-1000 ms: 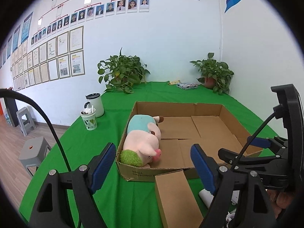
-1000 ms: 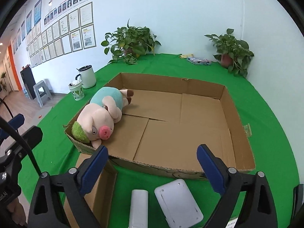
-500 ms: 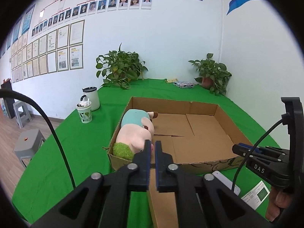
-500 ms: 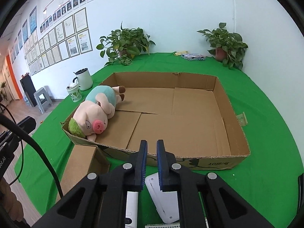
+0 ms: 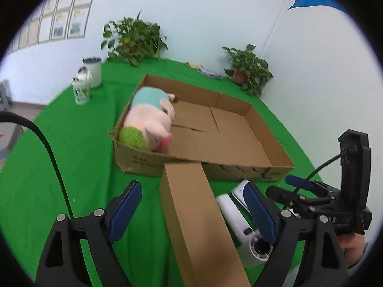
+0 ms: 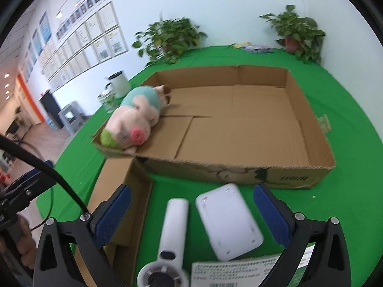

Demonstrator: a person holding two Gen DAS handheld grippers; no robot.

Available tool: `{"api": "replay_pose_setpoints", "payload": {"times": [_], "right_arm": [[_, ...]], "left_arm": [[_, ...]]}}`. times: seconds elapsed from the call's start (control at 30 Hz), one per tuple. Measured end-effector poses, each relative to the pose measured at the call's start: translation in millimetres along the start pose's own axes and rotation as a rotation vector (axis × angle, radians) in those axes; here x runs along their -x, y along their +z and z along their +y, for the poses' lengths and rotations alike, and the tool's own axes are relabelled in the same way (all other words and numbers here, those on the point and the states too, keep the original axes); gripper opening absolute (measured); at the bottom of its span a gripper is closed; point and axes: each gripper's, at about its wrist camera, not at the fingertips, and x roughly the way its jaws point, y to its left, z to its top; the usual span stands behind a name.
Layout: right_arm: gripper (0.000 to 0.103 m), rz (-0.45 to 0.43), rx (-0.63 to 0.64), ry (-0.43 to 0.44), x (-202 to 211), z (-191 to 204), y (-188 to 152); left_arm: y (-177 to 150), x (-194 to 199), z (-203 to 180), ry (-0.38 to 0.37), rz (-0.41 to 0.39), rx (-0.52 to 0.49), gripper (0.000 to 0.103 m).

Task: Organize objects
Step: 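Move both tools to the long narrow brown cardboard box, then grasp the long brown box edge with the right tool while the left tool grasps it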

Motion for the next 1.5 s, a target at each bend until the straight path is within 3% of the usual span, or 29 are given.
{"api": "replay_pose_setpoints", "payload": {"times": [0.17, 0.2, 0.33, 0.53, 0.97, 1.3, 1.5], "right_arm": [[0.102, 0.114, 0.092, 0.240, 1.6, 37.3, -23.7], [0.102, 0.142, 0.109, 0.280, 1.0, 44.6, -28.6], [0.102, 0.204, 0.084, 0.304, -8.5, 59.4, -41.4], [0.102, 0.250, 0.115, 0.256, -20.3, 75.2, -50.7], [0.102, 0.335, 0.169, 0.347, -24.2, 112.8, -81.9], [0.102, 0.381, 0.177, 0.169, -45.1, 125.7, -98.4], [0.066, 0.371, 0.227, 0.175, -43.6, 142.2, -107.5]], "left_arm": [[-18.6, -19.3, 11.8, -0.094, 0.126, 0.076, 0.083], [-23.1, -23.0, 14.9, -0.120, 0.151, 0.098, 0.078], [-33.8, -33.3, 34.6, -0.188, 0.222, 0.211, 0.078], [-46.9, -42.4, 46.3, -0.247, 0.274, 0.264, 0.078], [-49.6, -57.8, 51.3, -0.295, 0.305, 0.314, 0.078], [-61.9, -57.5, 48.2, -0.281, 0.342, 0.325, 0.078], [-67.7, -55.1, 38.3, -0.303, 0.356, 0.314, 0.078]]}}
